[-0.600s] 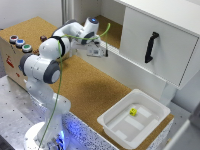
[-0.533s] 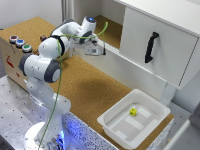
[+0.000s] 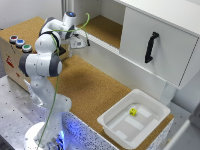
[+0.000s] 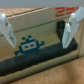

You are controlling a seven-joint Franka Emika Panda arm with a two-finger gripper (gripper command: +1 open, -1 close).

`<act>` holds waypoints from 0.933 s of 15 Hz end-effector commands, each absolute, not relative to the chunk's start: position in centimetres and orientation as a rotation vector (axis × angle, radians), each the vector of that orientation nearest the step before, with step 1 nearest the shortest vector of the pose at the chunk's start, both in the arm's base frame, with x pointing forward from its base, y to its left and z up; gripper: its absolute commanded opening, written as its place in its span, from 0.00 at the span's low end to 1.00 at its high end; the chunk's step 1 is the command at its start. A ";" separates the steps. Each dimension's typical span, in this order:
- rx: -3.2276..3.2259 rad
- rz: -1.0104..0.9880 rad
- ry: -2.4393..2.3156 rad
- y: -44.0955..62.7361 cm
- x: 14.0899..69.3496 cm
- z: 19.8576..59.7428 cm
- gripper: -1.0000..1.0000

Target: Grasp the handle of the drawer and open it

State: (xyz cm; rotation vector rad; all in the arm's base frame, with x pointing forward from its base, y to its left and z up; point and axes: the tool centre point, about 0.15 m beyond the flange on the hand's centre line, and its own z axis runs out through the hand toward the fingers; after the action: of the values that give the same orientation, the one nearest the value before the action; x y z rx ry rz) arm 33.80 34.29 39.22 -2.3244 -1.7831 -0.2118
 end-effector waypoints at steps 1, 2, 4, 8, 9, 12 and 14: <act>-2.233 -0.122 -1.939 38.8 32.0 37.3 0.00; -2.238 -0.114 -1.930 39.1 32.3 36.3 0.00; -2.263 -0.149 -1.937 39.7 33.3 34.6 0.00; -2.260 -0.178 -1.959 40.2 34.5 32.6 0.00; -2.259 -0.177 -1.974 40.1 34.6 32.3 0.00; -2.284 -0.170 -1.971 39.3 35.1 31.6 0.00; -2.297 -0.175 -1.957 38.6 35.3 31.8 0.00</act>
State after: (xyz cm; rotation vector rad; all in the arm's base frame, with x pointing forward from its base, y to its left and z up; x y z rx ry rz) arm 33.77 38.82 33.15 -2.2617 -1.9432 -0.1815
